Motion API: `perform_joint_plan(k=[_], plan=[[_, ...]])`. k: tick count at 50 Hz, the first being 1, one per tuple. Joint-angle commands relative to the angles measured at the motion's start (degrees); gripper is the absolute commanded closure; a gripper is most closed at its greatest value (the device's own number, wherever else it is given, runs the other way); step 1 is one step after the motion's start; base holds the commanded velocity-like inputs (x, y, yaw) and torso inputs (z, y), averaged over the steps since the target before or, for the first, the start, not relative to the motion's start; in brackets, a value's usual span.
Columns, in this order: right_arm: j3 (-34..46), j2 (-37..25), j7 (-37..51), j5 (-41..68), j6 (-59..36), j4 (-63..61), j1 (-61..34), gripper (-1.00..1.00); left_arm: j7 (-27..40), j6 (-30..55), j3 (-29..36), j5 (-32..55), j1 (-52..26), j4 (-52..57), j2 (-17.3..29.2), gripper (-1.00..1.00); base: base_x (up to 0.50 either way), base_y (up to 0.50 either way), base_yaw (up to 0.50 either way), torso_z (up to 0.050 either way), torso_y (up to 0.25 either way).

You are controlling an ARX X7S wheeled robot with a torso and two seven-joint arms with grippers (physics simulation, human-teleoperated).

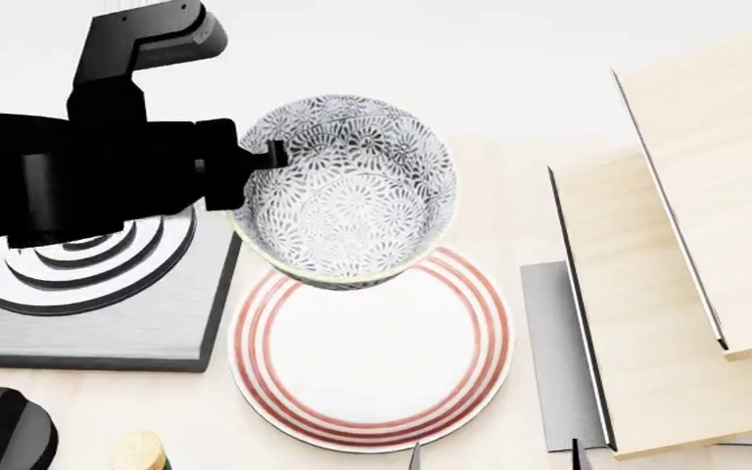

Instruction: Pick up the akita bowl and put it on the plate.

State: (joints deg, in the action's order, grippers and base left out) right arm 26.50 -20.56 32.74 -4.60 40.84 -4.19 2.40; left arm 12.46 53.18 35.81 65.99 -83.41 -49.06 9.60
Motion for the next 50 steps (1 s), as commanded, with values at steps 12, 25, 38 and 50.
perform_joint_plan(k=[12, 25, 38, 50], plan=[[0.72, 0.14, 0.26, -0.43, 0.46, 1.19, -0.26, -1.00, -17.29, -11.17, 4.70, -6.83, -4.26, -25.76, -9.41, 1.00, 0.00, 0.00, 0.00, 0.000, 0.000], [1.07, -0.02, 0.30, -0.63, 0.06, 0.61, -0.04, -1.00, -17.39, -11.40, 3.12, -7.03, -3.61, -25.83, -9.47, 1.00, 0.00, 0.00, 0.00, 0.000, -0.032], [1.37, -0.23, 0.31, -0.33, 0.26, 0.68, -0.13, -1.00, -17.07, -11.81, 2.80, -4.54, -1.79, -25.89, -9.57, 1.00, 0.00, 0.00, 0.00, 0.000, 0.000], [1.58, -0.32, 0.62, -0.33, 0.91, 1.20, 0.00, -1.00, -15.48, -14.01, 2.27, -2.06, 0.95, -25.91, -9.57, 1.00, 0.00, 0.00, 0.00, 0.000, 0.000]])
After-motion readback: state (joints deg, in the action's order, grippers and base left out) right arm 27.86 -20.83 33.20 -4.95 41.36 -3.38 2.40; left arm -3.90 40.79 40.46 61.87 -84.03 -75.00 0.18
